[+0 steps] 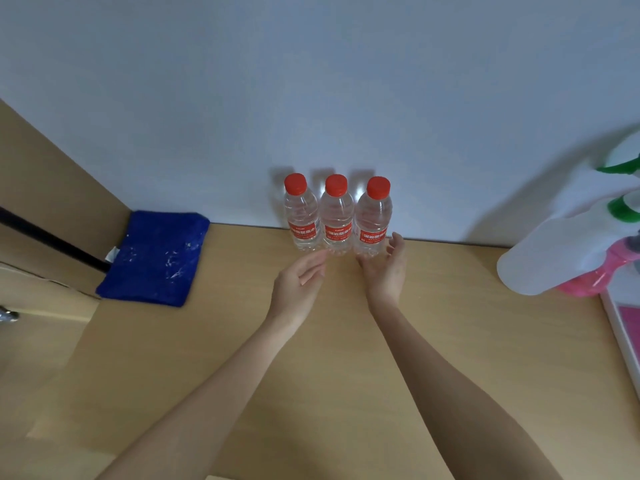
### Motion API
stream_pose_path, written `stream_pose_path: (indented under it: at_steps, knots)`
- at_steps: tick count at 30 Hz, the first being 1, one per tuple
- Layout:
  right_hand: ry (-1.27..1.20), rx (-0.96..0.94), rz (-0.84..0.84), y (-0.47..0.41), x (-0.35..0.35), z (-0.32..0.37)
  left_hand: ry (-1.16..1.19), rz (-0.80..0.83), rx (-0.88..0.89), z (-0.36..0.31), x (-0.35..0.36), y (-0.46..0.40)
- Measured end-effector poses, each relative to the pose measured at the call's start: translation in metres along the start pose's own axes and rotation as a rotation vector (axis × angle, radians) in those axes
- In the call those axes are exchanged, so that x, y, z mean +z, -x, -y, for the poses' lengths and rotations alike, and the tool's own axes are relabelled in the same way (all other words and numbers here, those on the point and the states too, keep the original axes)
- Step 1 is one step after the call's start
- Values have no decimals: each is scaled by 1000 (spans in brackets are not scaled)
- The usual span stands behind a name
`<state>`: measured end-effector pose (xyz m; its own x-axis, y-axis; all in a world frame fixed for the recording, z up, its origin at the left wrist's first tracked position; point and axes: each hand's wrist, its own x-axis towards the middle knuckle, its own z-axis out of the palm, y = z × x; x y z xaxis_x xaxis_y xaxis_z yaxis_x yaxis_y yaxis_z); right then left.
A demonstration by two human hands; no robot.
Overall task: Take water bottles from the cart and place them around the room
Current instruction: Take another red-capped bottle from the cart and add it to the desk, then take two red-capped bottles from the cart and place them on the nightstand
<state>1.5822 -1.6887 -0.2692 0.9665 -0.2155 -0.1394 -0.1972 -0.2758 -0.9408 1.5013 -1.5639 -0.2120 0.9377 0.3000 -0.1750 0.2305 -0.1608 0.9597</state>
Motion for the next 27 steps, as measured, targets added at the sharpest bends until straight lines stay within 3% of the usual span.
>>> stream_pose_path:
  at_steps: [4,11,16,19,27]
  knots:
    - [56,-38,-23,36,2,7,-41,26,-4,2,-32,10]
    - [185,-322,273,130,64,51,-165,7,38,10,-146,44]
    - [228,-517,453,229,151,99,-495,-218,152,42,-281,103]
    - [276,-639,579,305,226,119,-639,-350,135,69,-382,155]
    - [406,-895,1049,508,417,150,-569,-792,-118,126,-622,316]
